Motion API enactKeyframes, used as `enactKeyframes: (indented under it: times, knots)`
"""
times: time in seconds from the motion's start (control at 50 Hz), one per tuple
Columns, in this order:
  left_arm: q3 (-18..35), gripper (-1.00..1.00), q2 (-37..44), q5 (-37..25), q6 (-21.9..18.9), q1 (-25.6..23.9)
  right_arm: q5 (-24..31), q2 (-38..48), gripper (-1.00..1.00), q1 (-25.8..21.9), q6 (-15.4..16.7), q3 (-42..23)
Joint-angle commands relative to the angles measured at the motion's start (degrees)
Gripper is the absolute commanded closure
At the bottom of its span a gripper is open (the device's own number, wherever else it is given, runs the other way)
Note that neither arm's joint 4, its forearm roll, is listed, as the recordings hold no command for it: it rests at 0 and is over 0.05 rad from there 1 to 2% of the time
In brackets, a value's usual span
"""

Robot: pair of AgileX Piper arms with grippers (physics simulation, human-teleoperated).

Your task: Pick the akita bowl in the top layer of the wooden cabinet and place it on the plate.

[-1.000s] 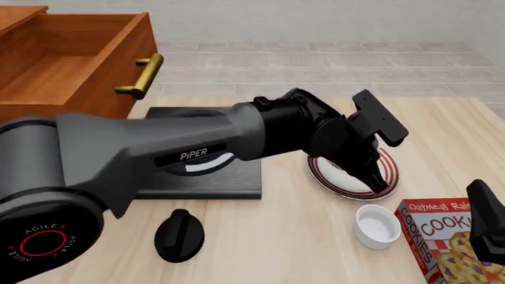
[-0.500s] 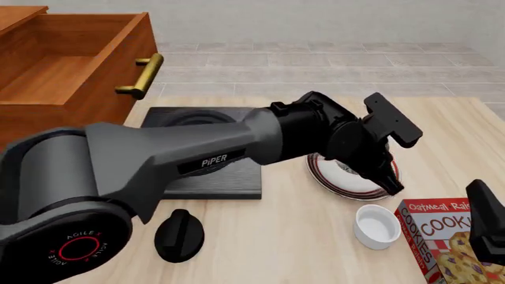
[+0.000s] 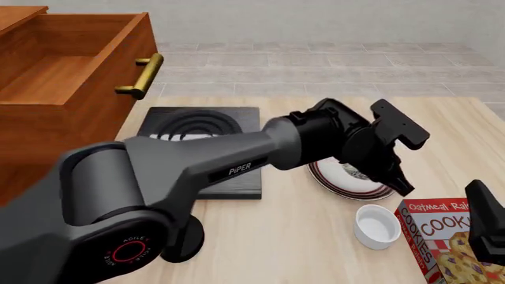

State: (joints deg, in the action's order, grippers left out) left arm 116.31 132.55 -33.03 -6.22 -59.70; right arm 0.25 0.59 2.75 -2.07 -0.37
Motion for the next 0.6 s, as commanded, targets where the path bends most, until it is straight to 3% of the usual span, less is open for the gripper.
enactKeyframes:
  times: [0.02, 0.6]
  knots:
    - [1.8, 1.0, 2.0, -0.3, 0.3, 0.9, 0.0, 0.1, -1.0, 0.0, 0.0, 0.0]
    - [1.5, 1.0, 3.4, -0.6, 1.0, 3.3, -0.1, 0.4, -1.0, 0.2, -0.7, 0.0]
